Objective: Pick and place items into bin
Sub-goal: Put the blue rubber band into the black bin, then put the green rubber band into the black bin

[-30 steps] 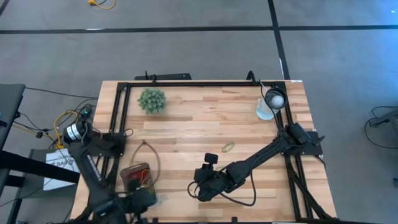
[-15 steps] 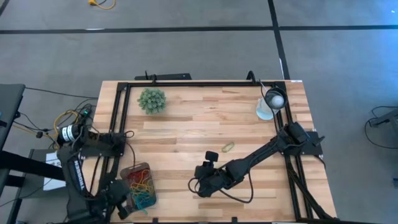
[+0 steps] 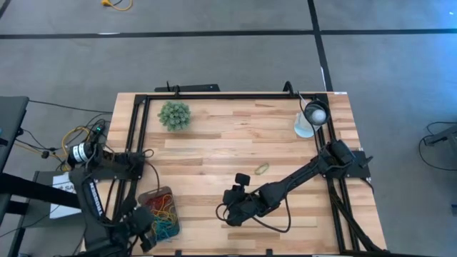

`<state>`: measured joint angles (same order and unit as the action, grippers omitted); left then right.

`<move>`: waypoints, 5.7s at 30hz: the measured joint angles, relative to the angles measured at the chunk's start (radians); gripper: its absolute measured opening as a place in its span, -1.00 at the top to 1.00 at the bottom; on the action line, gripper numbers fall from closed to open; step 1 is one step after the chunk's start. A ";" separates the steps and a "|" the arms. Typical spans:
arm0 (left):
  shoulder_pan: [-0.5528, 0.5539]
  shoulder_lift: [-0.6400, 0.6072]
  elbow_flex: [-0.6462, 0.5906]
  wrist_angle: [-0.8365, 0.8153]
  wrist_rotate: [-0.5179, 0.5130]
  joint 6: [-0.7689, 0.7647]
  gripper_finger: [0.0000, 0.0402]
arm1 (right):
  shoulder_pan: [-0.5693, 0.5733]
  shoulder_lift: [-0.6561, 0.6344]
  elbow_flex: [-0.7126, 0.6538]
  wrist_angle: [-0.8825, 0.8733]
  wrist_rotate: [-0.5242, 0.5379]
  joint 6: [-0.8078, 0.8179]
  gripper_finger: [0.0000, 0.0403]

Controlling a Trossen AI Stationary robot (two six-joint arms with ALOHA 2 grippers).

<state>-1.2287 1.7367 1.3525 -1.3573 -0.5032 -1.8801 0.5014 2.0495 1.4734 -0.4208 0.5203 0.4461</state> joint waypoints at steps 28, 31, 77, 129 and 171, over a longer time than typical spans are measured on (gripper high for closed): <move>0.071 0.000 -0.163 0.414 0.002 0.329 1.00 | -0.002 0.000 0.000 0.011 0.000 0.000 0.39; 0.076 0.000 -0.163 0.445 -0.030 0.368 1.00 | -0.002 0.000 0.000 0.011 -0.001 0.000 0.39; 0.276 0.000 -0.111 0.301 -0.156 0.369 0.57 | 0.016 0.000 -0.086 -0.470 -0.175 0.492 0.48; 0.292 -0.001 0.049 -0.070 -0.463 0.340 0.77 | -0.097 0.002 0.039 0.481 0.057 -0.219 1.00; 0.442 -0.001 0.049 0.076 -0.448 0.588 0.78 | -0.093 0.000 0.039 0.531 0.080 -0.297 1.00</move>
<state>-0.7872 1.7359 1.4014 -1.2812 -0.9508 -1.2922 0.4085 2.0498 1.5127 0.1103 0.6006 0.1489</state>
